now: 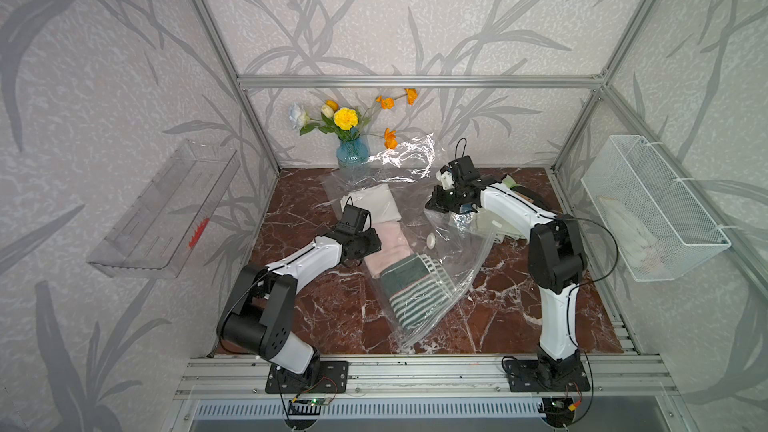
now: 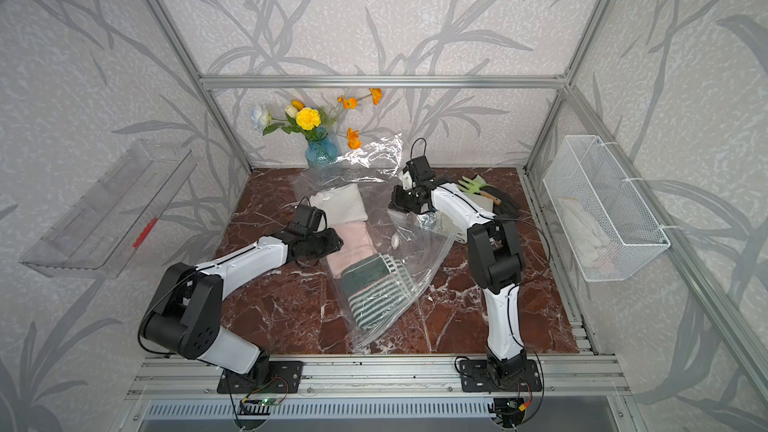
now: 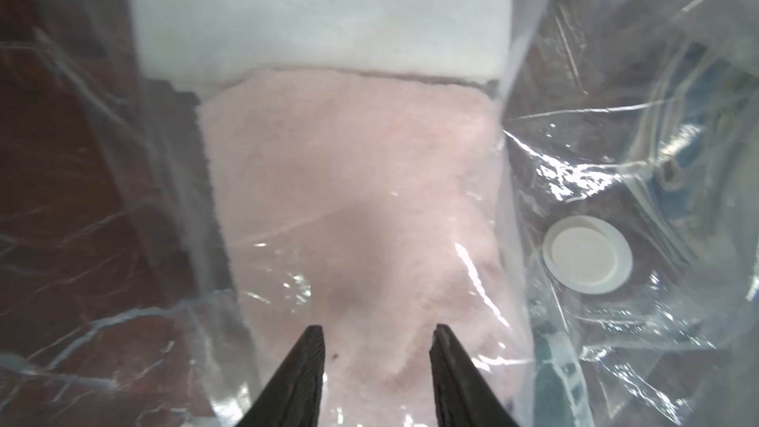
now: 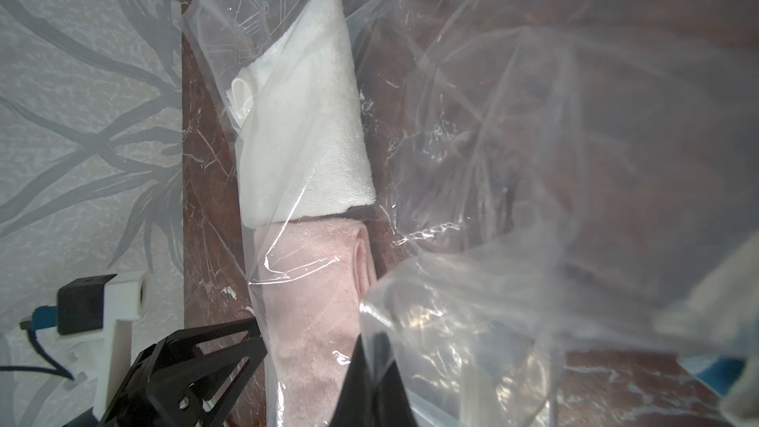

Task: Place the folded towel into the vacuum bag
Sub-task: Adjust the vacuum bag at the center of the board.

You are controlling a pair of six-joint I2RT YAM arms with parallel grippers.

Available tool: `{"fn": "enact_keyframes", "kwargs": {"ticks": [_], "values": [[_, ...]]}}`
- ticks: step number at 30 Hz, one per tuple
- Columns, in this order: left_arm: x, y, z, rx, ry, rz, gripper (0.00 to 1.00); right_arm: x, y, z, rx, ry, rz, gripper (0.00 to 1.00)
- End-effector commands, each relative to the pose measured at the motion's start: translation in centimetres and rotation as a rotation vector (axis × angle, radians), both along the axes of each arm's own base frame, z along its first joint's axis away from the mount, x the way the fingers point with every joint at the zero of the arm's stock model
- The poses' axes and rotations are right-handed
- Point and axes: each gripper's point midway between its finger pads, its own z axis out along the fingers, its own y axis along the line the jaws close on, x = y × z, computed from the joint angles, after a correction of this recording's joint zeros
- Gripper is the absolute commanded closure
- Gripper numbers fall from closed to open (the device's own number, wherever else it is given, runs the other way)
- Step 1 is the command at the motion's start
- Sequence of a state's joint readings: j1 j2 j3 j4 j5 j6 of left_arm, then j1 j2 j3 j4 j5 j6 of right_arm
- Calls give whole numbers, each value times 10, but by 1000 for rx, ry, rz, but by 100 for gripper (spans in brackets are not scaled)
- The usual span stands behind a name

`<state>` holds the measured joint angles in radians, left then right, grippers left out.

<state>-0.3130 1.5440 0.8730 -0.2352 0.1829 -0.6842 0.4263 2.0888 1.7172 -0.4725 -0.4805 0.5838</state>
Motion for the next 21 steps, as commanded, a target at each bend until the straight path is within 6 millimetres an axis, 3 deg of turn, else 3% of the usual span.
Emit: {"fn": "enact_keyframes", "kwargs": {"ticks": [1,6,9,12,16,21], "values": [[-5,23,-5,22,13,86,56,-18,13,-22,8,68,20,100],[-8,36,31,43,-47,109,55,-20,-19,-27,-58,61,-21,100],[3,44,57,58,-108,104,54,-29,-16,-19,-74,55,50,100],[14,41,75,48,-134,71,53,-45,-11,-34,-114,92,109,97],[20,13,76,-46,-110,-8,53,-54,3,-54,-76,124,94,97],[17,-9,48,-56,-70,-39,53,-55,47,-69,-40,123,94,97]]}}
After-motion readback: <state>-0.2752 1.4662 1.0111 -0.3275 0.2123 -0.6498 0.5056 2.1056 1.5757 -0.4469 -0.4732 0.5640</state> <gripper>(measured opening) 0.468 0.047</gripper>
